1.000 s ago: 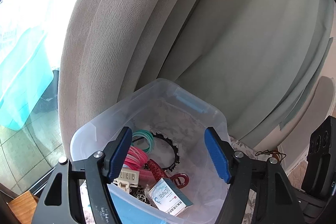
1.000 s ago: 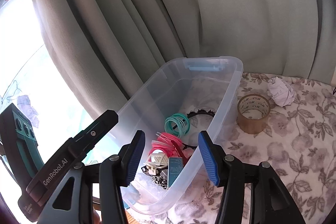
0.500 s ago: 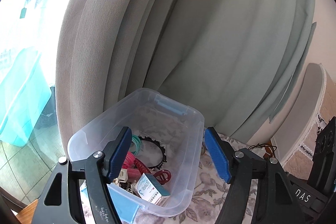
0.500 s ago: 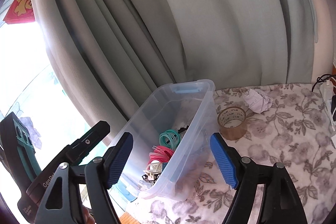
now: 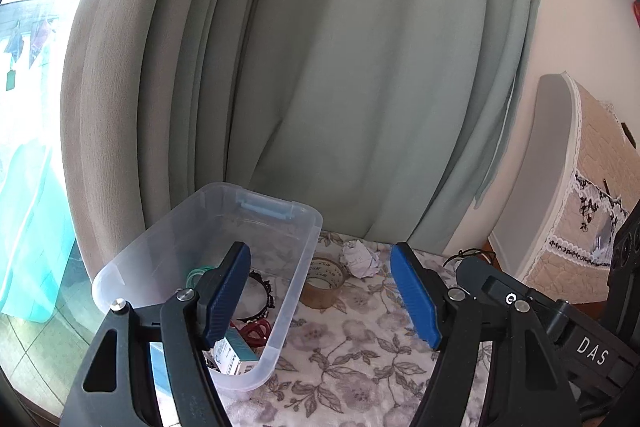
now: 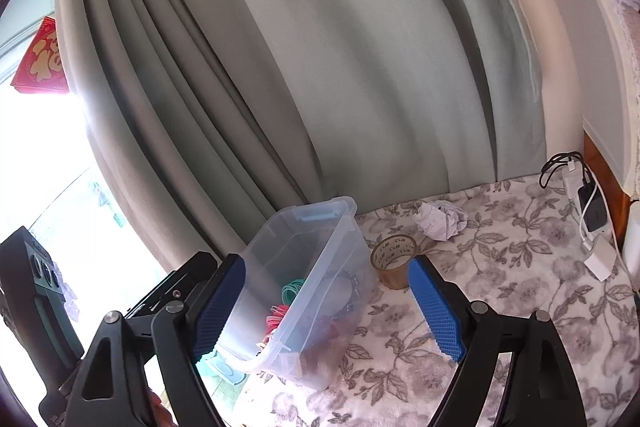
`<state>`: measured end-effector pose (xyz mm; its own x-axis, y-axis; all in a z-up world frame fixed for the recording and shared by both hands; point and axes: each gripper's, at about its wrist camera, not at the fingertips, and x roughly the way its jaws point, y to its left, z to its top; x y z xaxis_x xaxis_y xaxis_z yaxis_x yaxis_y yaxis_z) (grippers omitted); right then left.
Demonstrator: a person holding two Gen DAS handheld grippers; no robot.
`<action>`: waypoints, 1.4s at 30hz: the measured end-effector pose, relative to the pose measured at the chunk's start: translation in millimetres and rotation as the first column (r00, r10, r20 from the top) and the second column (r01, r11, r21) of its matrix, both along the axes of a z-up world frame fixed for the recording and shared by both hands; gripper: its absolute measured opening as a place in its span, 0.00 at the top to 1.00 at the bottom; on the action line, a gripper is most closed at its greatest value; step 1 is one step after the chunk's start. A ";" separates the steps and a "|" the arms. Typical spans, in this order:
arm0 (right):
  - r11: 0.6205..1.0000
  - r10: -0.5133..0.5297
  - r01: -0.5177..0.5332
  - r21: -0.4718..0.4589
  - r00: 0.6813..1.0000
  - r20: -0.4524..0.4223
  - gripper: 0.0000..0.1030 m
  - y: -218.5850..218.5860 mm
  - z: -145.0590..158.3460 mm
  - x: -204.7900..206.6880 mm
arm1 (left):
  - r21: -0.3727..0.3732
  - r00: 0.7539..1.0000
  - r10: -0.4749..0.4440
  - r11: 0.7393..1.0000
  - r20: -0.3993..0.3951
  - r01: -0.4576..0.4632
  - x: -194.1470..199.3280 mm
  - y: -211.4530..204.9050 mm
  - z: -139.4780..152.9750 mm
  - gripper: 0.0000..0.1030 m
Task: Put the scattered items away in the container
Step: 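Withdraw both tools from the box toward the tape roll and crumpled paper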
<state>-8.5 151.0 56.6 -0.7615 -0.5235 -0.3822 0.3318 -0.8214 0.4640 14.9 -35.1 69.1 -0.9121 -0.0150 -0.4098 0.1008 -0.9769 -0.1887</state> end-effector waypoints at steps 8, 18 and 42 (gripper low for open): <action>0.998 -0.056 0.055 -0.026 0.997 -0.053 0.13 34.0 1.8 12.3 | -0.077 0.999 -0.014 0.997 -0.033 0.011 8.9 32.3 11.2 0.29; 0.990 -0.138 0.133 -0.051 0.984 -0.111 0.12 70.5 -5.7 14.7 | -0.028 0.999 0.003 1.000 -0.046 -0.005 2.9 43.2 6.9 0.29; 0.988 -0.143 0.143 0.063 0.990 0.001 0.00 107.7 -55.2 -42.4 | 0.022 0.978 -0.092 0.996 0.186 0.089 -65.0 76.3 -68.4 0.29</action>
